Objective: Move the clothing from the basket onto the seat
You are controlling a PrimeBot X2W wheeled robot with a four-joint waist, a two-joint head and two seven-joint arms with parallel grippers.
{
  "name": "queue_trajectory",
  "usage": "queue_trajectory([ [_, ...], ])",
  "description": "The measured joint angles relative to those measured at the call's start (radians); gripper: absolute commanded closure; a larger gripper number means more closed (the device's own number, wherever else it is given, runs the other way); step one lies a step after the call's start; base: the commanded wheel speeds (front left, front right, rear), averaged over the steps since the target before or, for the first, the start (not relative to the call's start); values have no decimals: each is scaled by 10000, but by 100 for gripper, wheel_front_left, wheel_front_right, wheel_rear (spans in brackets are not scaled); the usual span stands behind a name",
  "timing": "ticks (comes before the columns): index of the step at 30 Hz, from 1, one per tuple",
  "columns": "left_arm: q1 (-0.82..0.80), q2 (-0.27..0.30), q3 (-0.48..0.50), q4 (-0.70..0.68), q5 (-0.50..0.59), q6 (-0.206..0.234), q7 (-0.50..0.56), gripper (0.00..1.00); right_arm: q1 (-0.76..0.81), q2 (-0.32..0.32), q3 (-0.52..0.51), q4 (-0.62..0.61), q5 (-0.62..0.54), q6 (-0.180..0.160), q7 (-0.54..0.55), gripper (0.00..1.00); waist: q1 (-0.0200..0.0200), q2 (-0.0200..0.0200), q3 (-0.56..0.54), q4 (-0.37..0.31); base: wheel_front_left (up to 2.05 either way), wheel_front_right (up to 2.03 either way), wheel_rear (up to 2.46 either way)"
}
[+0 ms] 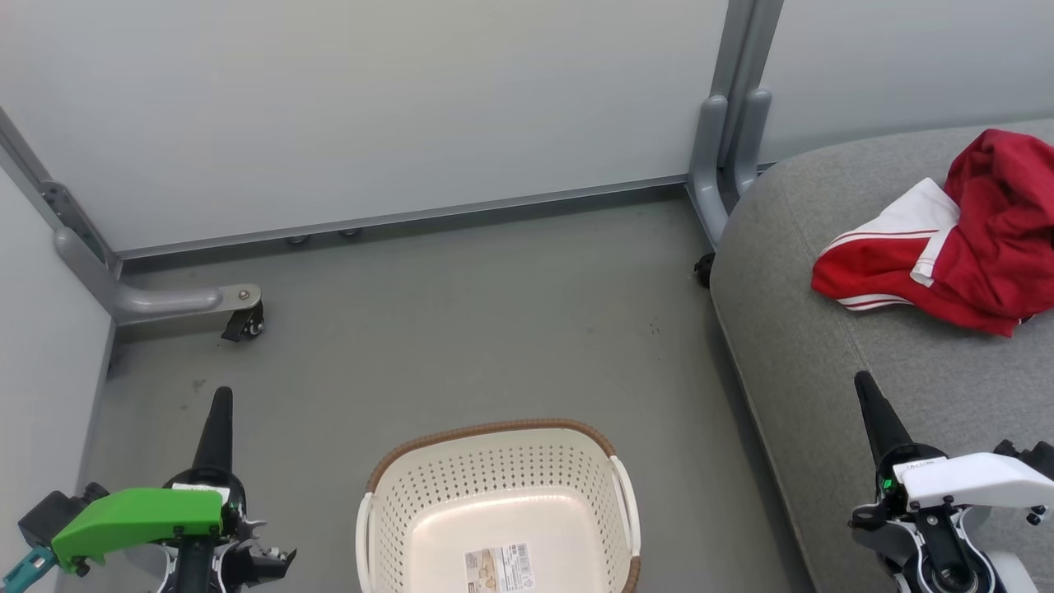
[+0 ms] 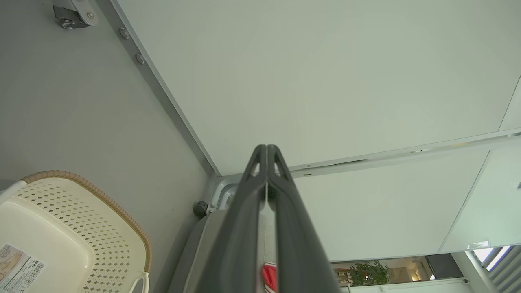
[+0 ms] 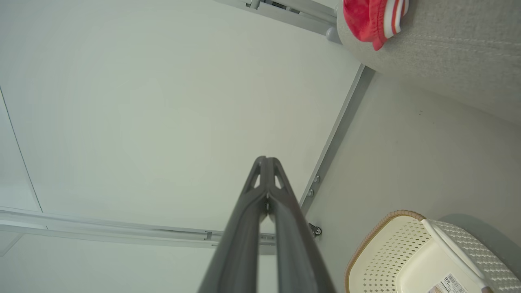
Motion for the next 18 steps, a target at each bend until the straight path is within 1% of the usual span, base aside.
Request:
queue_trajectory([
  [18,-113,-40,196,-50,-1271,-56,359,100,-122,-67,-33,113,1407,0,288,100,0,0,30,-112,0,0,0],
])
